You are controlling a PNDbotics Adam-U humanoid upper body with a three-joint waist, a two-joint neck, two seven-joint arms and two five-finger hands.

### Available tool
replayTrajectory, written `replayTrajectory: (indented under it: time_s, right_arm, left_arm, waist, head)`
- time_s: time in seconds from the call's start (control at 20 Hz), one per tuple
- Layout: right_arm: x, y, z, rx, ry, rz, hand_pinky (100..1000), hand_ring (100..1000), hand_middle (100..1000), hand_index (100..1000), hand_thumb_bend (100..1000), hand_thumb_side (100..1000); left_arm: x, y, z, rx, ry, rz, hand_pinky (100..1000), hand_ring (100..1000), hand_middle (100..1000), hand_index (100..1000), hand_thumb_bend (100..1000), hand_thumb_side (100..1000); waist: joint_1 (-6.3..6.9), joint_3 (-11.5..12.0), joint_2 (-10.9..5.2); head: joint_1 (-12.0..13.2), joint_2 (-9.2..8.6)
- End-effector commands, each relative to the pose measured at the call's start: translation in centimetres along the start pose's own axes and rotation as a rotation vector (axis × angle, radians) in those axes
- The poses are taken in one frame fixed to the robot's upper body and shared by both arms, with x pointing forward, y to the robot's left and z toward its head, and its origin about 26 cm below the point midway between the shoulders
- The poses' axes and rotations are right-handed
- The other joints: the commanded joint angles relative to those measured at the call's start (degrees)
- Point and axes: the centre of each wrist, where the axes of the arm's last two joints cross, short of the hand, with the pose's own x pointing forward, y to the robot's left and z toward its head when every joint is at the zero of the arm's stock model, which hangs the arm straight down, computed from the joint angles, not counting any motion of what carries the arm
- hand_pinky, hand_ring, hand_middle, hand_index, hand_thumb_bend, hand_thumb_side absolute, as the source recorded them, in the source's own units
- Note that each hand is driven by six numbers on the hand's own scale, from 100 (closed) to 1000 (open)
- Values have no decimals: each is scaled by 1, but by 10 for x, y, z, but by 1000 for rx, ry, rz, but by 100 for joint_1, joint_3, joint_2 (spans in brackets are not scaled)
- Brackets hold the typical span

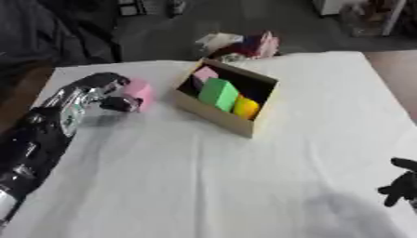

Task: Pick up objects on the table and place them in the box.

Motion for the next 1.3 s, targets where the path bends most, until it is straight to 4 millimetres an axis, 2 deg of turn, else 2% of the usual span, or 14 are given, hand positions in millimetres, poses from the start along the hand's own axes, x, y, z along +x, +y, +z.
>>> replayTrajectory:
  time_s: [0.05, 0.15, 0.2, 0.3, 0.4, 0.7, 1.0, 1.15, 1.3]
  right_arm:
    - [4, -4, -1, 4, -10, 24, 689, 461, 490, 840, 100, 432]
    - [4, -4, -1, 4, -10, 25, 689, 461, 490, 840, 100, 433]
    - [4, -4, -1, 4, -10, 25, 689, 461, 490, 840, 100, 433]
    - [4, -4, -1, 4, -9, 25, 689, 461, 490, 840, 100, 433]
    - [4, -4, -1, 4, -9, 25, 690, 460, 490, 840, 100, 434]
    - [4, -4, -1, 4, -8, 25, 689, 460, 490, 840, 100, 433]
    - [4, -4, -1, 2, -8, 26, 690, 459, 490, 840, 100, 430]
    - [4, -5, -1, 0, -7, 27, 690, 459, 490, 840, 100, 431]
    - [4, -5, -1, 1, -7, 28, 690, 459, 490, 840, 100, 430]
  left_arm:
    - [-2, 3, 1, 38, 7, 19, 740, 654, 714, 877, 264, 315]
    - [1, 0, 0, 56, -2, 31, 728, 621, 673, 864, 241, 312]
    - [3, 0, 0, 70, -7, 36, 703, 559, 596, 837, 191, 302]
    - [6, 1, 0, 105, -16, 44, 684, 514, 537, 808, 143, 289]
    - [8, 3, 1, 143, -22, 51, 677, 500, 510, 791, 123, 282]
    - [11, 6, 2, 209, -23, 56, 647, 442, 439, 729, 100, 274]
    - [10, 11, 4, 265, -22, 59, 575, 345, 315, 588, 100, 259]
    - [10, 16, 6, 304, -26, 63, 569, 333, 291, 564, 100, 256]
    - [9, 18, 7, 300, -35, 60, 586, 364, 324, 600, 100, 266]
  waist:
    - [-24, 5, -64]
    - [-25, 4, -62]
    - [-24, 3, -62]
    - [-23, 0, -63]
    - [-21, -1, -65]
    - [-10, -2, -73]
    - [-10, 3, -78]
    - [-11, 10, -78]
    - [-9, 14, -78]
  head:
    - [2, -71]
    - [1, -75]
    - [1, -77]
    - [0, -81]
    - [0, -83]
    - [-3, -98]
    - [-9, -112]
    - [0, -108]
    - [3, -111]
